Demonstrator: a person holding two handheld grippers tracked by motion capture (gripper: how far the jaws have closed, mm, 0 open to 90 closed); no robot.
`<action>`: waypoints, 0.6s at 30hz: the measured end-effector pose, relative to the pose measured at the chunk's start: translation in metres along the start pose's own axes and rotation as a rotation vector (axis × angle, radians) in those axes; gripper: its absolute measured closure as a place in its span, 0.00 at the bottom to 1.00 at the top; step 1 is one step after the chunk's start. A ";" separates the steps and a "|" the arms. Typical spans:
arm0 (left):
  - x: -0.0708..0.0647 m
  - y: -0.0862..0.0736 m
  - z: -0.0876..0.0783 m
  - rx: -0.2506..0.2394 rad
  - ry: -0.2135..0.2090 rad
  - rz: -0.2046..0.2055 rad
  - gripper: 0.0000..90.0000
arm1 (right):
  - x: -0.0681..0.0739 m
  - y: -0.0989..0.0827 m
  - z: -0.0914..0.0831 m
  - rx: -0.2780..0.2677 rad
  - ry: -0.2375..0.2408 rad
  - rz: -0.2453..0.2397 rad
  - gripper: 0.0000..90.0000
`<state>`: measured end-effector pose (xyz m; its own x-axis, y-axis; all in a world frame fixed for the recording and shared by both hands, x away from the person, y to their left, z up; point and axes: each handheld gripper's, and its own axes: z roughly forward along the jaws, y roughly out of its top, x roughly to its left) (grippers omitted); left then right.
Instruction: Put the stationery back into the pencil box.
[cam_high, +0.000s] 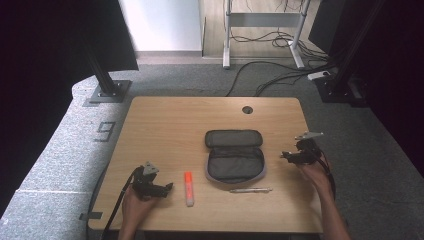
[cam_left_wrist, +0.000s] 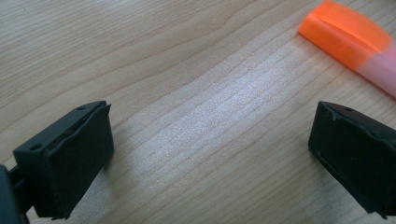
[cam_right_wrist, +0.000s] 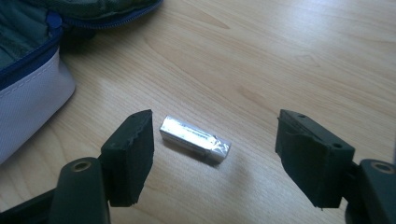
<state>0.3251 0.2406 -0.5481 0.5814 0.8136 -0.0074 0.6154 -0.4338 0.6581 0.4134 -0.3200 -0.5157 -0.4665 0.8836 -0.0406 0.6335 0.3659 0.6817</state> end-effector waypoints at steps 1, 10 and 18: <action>0.000 0.000 0.000 0.000 0.000 0.000 0.00 | -0.001 0.000 0.002 0.001 0.009 0.007 0.32; 0.000 0.000 0.000 -0.001 -0.001 0.001 0.00 | -0.007 -0.004 0.017 0.025 0.060 0.028 0.39; 0.000 0.000 0.000 -0.001 -0.002 0.001 0.01 | -0.004 -0.004 0.022 0.032 0.059 -0.006 0.56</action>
<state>0.3249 0.2406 -0.5480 0.5830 0.8124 -0.0079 0.6142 -0.4344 0.6588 0.4264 -0.3188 -0.5337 -0.5054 0.8629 -0.0005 0.6494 0.3808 0.6582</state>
